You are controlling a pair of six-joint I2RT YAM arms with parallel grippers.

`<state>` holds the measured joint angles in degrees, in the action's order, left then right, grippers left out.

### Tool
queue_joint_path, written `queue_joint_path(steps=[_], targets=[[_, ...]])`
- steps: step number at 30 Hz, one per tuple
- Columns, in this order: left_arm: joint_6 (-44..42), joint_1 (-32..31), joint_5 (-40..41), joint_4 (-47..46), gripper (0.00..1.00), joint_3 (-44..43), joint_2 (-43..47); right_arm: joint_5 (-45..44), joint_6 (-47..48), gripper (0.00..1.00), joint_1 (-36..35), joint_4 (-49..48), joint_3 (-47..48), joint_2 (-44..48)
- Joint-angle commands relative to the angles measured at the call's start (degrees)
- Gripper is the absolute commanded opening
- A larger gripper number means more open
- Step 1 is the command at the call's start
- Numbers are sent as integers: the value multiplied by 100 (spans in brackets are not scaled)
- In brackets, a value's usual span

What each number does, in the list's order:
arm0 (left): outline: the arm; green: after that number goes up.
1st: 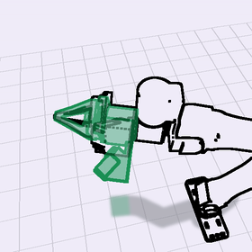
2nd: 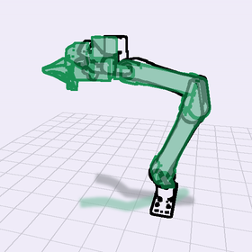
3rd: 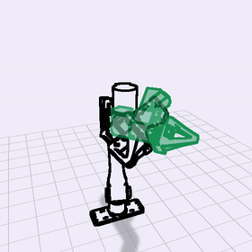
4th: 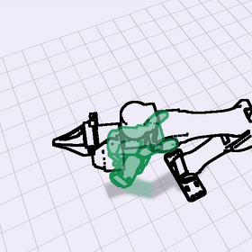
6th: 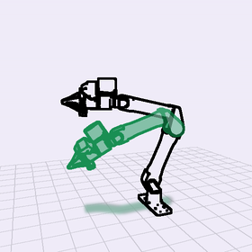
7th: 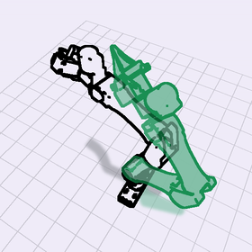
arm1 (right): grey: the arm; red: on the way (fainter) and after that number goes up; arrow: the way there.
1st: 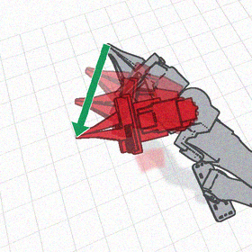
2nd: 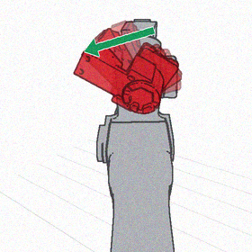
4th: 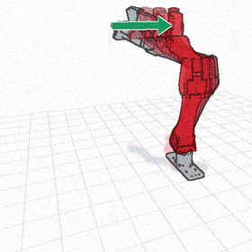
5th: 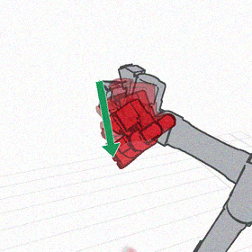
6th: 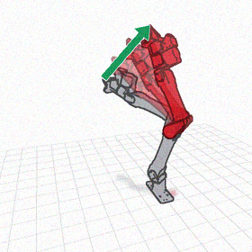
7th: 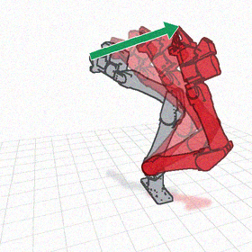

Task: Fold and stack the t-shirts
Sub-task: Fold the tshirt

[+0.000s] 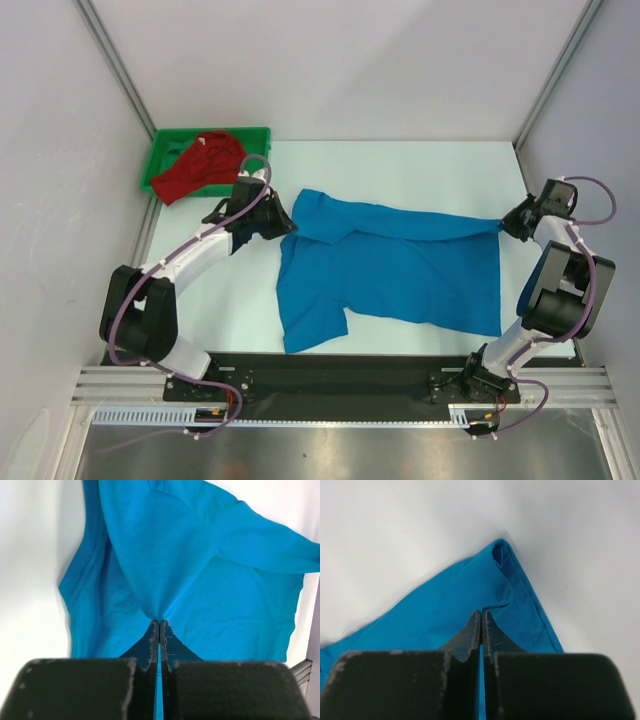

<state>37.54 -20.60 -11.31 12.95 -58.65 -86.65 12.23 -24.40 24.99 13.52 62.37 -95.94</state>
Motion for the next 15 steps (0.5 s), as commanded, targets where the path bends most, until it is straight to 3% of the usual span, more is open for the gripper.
queue_joint_path(steps=[1, 15], targets=[[34, 21, -126, -205, 0, 82, 280, -168, 41, 0, 32, 19, -5, 269], [16, 12, -354, -161, 0, 319, 298, -608, 120, 0, 41, 37, -163, 164]])
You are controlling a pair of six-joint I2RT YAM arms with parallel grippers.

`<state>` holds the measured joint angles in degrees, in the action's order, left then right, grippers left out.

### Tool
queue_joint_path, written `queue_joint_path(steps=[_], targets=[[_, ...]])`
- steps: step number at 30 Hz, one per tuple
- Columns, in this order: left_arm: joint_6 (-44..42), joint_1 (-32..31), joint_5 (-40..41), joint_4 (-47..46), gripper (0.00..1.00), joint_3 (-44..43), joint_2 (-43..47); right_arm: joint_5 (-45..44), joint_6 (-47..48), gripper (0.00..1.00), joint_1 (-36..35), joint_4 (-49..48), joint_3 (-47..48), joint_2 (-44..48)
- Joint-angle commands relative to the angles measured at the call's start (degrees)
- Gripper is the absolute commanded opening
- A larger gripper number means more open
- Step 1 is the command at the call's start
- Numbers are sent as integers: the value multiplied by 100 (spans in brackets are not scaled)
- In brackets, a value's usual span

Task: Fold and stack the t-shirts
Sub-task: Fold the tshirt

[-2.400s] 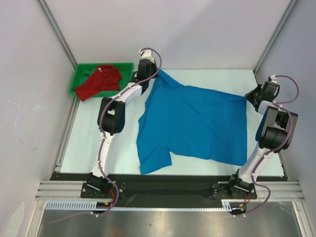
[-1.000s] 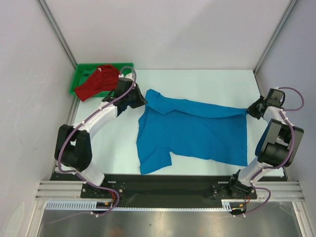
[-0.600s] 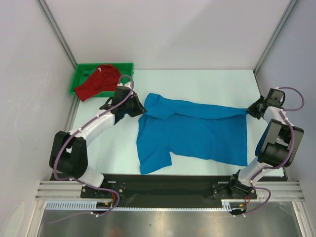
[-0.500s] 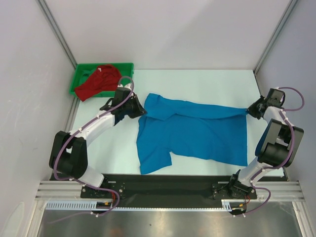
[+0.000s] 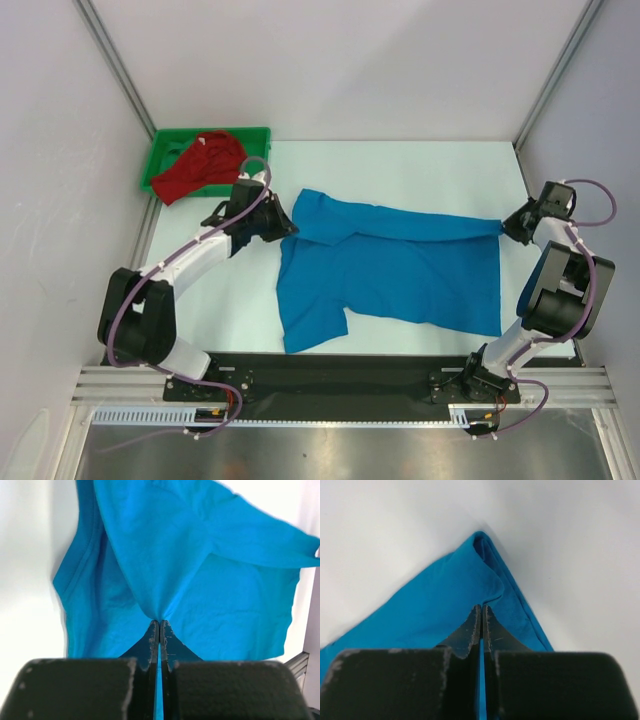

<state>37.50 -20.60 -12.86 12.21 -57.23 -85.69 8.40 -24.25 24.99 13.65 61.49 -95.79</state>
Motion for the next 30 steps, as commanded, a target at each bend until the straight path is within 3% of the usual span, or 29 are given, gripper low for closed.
queue_joint_path(steps=[1, 3, 5, 8, 10, 12, 15, 19, 23, 27, 28, 30], targets=[[47, 12, -190, -70, 0, 238, 211, -295, 96, 0, 41, 32, -94, 131], [47, 3, -173, -17, 0, 396, 263, -409, 105, 5, 41, 41, -146, 122], [-144, 3, 36, 149, 12, 450, 420, -541, 113, 16, 41, 129, -120, 130], [-434, 21, 669, 695, 45, 353, 798, -1023, 262, 23, 41, 401, 55, 253], [-585, 38, 907, 862, 67, 143, 1124, -1271, 289, 34, 41, 463, 178, 437], [-883, 100, 909, 1019, 75, -407, 898, -1236, 255, 47, 41, 402, 249, 491], [-1419, 153, 786, 1152, 74, -1408, -65, -535, 123, 59, -20, 60, 319, 377], [-1815, 206, 636, 1512, 49, -2975, -1708, -199, 87, 66, -65, -178, 591, -18], [-2035, 241, 443, 1783, 36, -4468, -3205, 170, 140, 67, -65, -459, 706, -230], [-2150, 267, 565, 2241, 39, -6111, -4358, 188, 368, 67, -47, -635, 732, -387], [-2098, 276, 609, 2277, 47, -6298, -4551, 144, 403, 67, -30, -635, 741, -423], [-2019, 328, 592, 2295, 54, -6677, -4930, 153, 421, 68, 40, -670, 776, -563]])
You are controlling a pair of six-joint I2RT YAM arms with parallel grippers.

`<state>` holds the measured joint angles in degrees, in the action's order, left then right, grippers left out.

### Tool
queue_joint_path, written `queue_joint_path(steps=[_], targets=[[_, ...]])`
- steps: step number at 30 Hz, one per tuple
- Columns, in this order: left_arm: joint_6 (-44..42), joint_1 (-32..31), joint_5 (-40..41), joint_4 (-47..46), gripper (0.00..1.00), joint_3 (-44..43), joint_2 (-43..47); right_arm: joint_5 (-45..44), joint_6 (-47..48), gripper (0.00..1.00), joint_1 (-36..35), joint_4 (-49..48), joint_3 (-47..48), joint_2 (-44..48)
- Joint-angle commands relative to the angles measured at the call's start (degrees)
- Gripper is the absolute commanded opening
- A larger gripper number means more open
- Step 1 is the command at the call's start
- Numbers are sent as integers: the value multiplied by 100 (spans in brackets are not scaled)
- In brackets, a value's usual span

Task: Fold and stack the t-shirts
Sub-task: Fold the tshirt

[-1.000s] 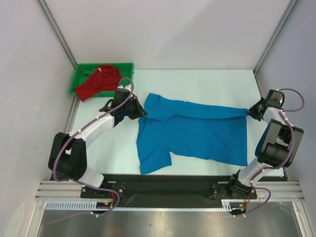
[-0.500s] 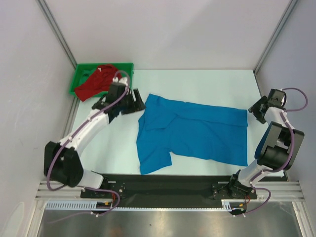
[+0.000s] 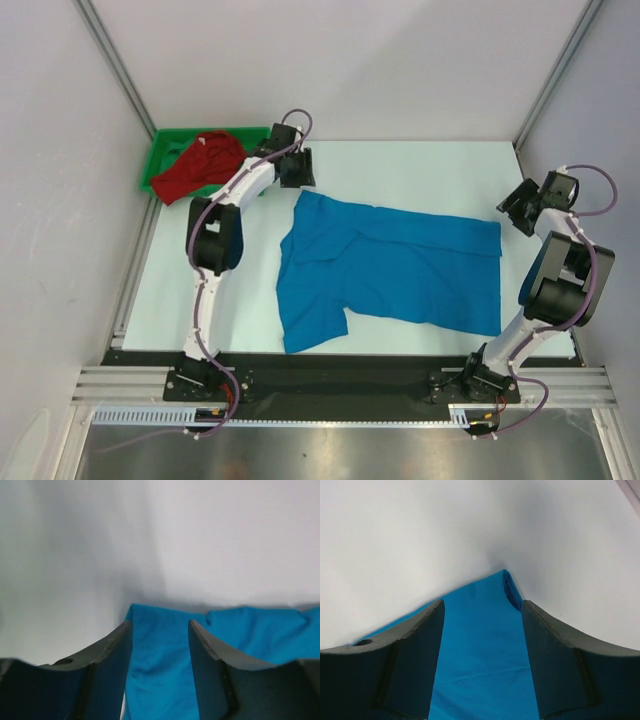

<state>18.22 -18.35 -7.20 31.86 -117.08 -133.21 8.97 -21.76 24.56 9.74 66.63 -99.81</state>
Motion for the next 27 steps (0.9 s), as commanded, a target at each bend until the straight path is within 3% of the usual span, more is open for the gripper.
queue_joint_path(steps=[1, 4, 11, 17, 22, 27], targets=[[23, 121, 69, 347, 55, -763, -258, 122, 172, 68, 102, -297, 263, -205], [164, 147, -17, 321, 56, -896, -530, 131, 198, 68, 120, -367, 263, -302], [428, 200, -421, 199, 42, -669, -742, -35, 295, 69, 128, -288, 333, -381], [577, 200, -800, -83, 47, -360, -548, -229, 383, 73, 137, -122, 430, -539], [595, 218, -529, -101, 24, -263, -452, -326, 471, 73, 137, 28, 623, -847], [656, 297, -317, -408, 3, 192, -110, -106, 567, 63, 102, -112, 685, -1032]])
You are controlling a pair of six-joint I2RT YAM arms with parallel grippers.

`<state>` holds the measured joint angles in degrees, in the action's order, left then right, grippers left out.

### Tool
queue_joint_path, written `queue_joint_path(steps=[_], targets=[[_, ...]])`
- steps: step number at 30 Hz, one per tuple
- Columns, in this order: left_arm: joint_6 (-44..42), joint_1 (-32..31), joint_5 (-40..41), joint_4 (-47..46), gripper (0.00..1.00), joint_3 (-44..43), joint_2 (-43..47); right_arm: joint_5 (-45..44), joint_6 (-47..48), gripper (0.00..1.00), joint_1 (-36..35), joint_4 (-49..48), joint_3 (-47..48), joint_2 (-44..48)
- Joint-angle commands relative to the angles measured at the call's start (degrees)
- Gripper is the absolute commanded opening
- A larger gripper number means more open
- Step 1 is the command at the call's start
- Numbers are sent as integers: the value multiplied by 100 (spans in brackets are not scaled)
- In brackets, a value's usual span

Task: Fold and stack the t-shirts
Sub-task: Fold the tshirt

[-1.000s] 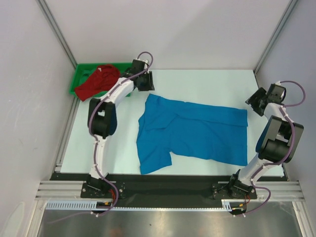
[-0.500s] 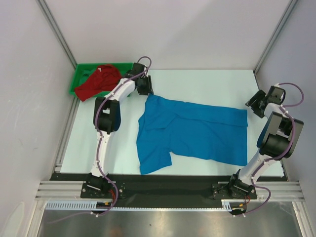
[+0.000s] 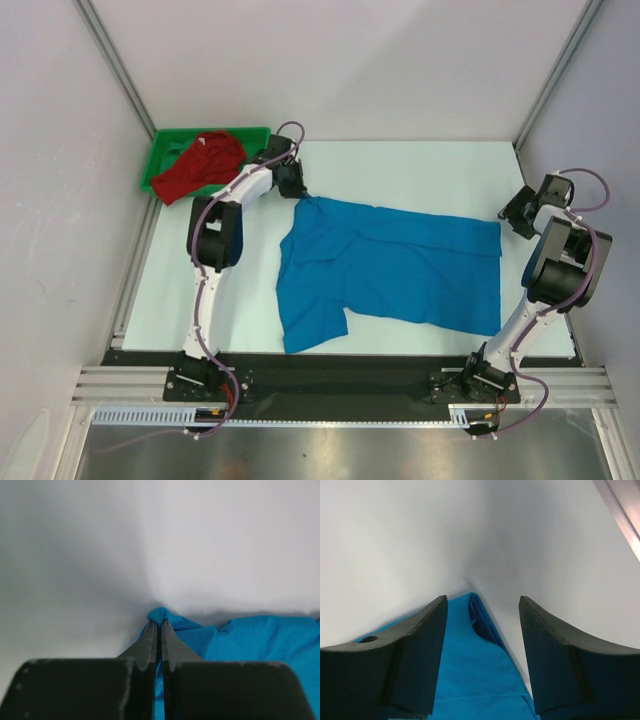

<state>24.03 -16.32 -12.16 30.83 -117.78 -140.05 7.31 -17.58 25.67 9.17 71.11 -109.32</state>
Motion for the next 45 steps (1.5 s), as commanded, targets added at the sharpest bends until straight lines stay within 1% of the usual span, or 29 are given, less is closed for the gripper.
queue_joint_path(steps=[1, 2, 3, 8, 15, 20, 21, 22, 23, 24, 26, 27, 29, 35, 41, 43, 44, 45], targets=[[119, 102, 231, -358, 0, 351, 636, 86, 159, 60, -18, -82, 210, -90], [137, 102, 302, -463, 0, 421, 689, 112, 167, 57, -27, -99, 210, -116], [154, 111, 337, -525, 0, 544, 785, 130, 194, 56, -53, -91, 219, -125], [339, 164, 417, -797, 0, 887, 988, 323, 194, 56, -124, -38, 394, -370], [471, 216, 346, -956, 0, 1081, 1138, 262, 194, 56, -273, 32, 447, -555], [523, 225, 232, -1009, 0, 1099, 1120, 78, 159, 43, -256, 32, 395, -591], [550, 225, 206, -1009, 0, 1116, 1120, 60, 150, 40, -264, 32, 395, -608], [567, 225, 214, -1017, 0, 1116, 1120, 51, 141, 33, -264, 32, 386, -617], [576, 234, 197, -1044, 3, 1143, 1129, 77, 141, 31, -264, 15, 369, -608], [585, 234, 206, -1053, 12, 1152, 1120, 95, 115, 29, -264, -46, 351, -600], [576, 260, 145, -1096, 24, 1169, 1103, 121, 54, 28, -273, -64, 316, -582], [585, 261, 109, -1097, 28, 1169, 1094, 130, 53, 28, -273, -99, 307, -556], [585, 269, 56, -1097, 29, 1195, 1102, 95, 62, 28, -282, -108, 298, -521], [576, 278, 197, -1219, 29, 1494, 1462, 113, 97, 28, -282, -91, 263, -529], [576, 278, 267, -1255, 28, 1591, 1524, 148, 115, 26, -282, -47, 272, -503], [585, 278, 258, -1246, 24, 1582, 1454, 148, 124, 24, -282, -29, 254, -477], [603, 269, 241, -1246, 22, 1574, 1428, 148, 132, 20, -273, -38, 254, -476], [603, 278, 249, -1246, 19, 1574, 1367, 156, 124, 19, -282, -38, 254, -468]])
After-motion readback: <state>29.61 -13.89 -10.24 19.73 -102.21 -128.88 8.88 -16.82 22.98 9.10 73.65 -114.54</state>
